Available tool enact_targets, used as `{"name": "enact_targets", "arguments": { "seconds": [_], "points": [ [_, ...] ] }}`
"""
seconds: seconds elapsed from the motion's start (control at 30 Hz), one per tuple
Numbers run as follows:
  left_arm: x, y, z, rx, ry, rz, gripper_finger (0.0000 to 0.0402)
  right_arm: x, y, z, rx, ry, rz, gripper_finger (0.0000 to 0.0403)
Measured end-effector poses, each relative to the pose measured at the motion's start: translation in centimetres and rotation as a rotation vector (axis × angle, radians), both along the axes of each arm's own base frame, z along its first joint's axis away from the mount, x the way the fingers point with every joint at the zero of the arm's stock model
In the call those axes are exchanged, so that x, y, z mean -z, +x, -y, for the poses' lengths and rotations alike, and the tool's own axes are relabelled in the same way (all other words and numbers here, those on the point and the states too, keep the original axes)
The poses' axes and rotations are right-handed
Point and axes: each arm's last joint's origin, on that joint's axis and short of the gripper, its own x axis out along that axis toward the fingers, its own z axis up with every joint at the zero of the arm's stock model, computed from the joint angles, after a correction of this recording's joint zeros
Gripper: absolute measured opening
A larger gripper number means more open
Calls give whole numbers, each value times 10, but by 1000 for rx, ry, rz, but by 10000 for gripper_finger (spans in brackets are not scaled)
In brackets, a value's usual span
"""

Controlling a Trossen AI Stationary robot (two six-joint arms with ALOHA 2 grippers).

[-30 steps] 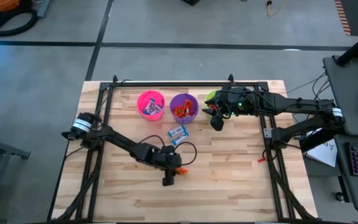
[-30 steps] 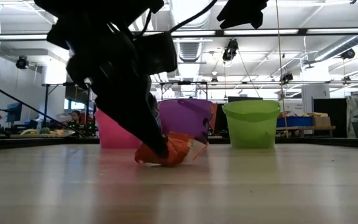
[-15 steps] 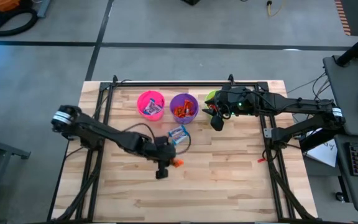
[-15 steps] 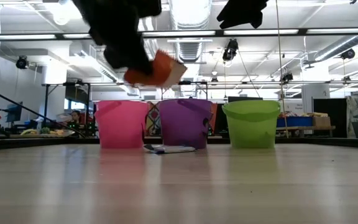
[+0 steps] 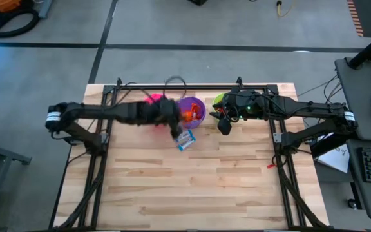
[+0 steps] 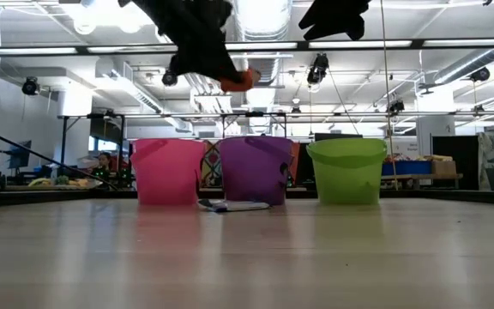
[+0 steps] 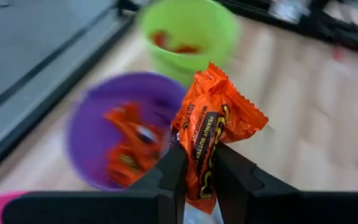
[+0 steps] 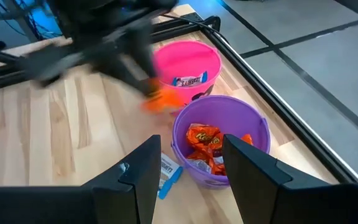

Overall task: Organize candy in baskets
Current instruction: Put the orange chocolate into the violet bucket, then put the white chocolate into the pink bucket

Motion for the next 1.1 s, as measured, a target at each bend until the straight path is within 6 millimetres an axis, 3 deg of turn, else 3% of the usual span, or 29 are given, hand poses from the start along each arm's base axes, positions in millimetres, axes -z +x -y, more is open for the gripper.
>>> {"name": "enact_targets", "arguments": {
  "seconds": [0.17, 0.3, 0.5, 0.67, 0.93, 1.1],
  "points": [
    [9, 6, -43, -162, -34, 53, 48, 0, 0, 0, 15, 25, 7, 164],
    [22, 10, -56, -208, -56, 19, 48, 0, 0, 0, 23, 38, 12, 164],
    [35, 16, -58, -217, -71, -17, 54, 0, 0, 0, 23, 38, 12, 164],
    [35, 16, -58, -226, -81, -10, 89, 0, 0, 0, 24, 39, 12, 164],
    [15, 16, -57, -209, -76, -47, 157, 0, 0, 0, 23, 38, 12, 164],
    [-3, 14, -42, 7, -155, -145, 174, 0, 0, 0, 23, 38, 12, 164]
  ]
}}
